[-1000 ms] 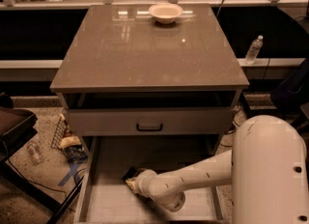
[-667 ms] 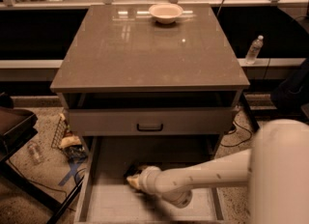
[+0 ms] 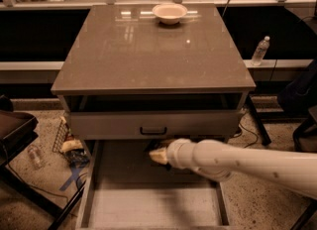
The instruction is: Pick rxbar chocolate from middle drawer and place on counter
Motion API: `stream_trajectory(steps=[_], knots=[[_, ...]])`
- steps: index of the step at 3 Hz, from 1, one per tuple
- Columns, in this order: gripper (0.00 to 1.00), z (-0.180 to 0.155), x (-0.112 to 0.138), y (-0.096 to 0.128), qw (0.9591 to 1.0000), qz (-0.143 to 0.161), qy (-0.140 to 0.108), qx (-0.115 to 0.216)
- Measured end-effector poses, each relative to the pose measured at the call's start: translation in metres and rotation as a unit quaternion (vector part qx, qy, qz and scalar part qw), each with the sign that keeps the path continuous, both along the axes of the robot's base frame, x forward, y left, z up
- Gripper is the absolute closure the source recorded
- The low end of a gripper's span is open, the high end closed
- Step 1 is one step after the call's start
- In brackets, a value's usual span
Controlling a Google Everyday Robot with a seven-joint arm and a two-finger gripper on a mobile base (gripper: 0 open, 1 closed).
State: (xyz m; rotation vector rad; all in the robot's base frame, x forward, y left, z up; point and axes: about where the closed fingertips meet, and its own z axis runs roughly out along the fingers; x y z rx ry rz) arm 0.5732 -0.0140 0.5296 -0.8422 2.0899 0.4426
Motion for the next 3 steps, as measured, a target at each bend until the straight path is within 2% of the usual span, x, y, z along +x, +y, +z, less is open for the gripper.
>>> stream_trajectory(steps=[1, 2, 3], knots=[[1.0, 0.072, 0.007, -0.038, 0.9998, 0.005, -0.019, 0.003], [1.0, 0.116, -0.013, -0.058, 0.9994, 0.03, 0.006, -0.013], [1.0, 0.121, -0.031, -0.058, 0.998, 0.055, 0.028, -0.016]])
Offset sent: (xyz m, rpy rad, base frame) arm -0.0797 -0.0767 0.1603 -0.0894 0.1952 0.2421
